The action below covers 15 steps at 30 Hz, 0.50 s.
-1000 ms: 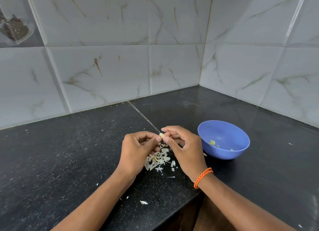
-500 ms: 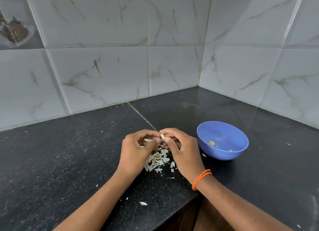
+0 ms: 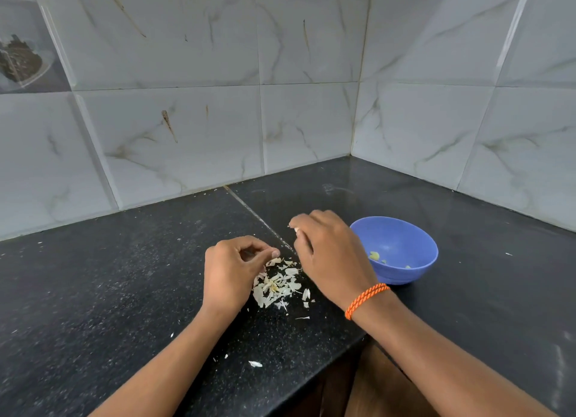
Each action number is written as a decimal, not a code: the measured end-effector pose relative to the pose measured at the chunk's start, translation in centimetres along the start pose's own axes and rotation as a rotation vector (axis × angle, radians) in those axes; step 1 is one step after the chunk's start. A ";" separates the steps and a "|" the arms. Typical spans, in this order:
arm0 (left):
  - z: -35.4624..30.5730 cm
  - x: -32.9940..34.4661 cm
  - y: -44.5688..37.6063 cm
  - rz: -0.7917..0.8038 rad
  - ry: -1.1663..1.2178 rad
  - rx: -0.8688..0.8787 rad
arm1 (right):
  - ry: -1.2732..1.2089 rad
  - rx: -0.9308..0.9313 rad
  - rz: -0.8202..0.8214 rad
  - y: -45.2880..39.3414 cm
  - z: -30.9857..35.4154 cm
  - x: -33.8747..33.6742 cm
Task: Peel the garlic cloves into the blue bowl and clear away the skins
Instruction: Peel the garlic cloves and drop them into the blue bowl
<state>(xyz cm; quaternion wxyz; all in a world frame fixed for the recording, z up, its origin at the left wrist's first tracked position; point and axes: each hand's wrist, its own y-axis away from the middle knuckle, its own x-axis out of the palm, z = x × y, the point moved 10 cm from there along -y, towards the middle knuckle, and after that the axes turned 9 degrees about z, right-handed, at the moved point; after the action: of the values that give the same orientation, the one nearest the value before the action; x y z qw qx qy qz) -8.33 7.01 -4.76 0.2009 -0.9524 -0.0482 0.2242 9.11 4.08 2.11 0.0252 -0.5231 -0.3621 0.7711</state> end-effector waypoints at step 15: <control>1.1 -0.4 0.2 0.011 -0.021 -0.045 | -0.031 0.596 0.179 2.7 -12.6 -2.6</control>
<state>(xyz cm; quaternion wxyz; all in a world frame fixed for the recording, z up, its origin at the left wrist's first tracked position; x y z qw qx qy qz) -9.17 7.13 -5.55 0.1778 -0.9545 -0.0502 0.2343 21.57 7.70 0.12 0.1039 -0.5107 -0.0728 0.8503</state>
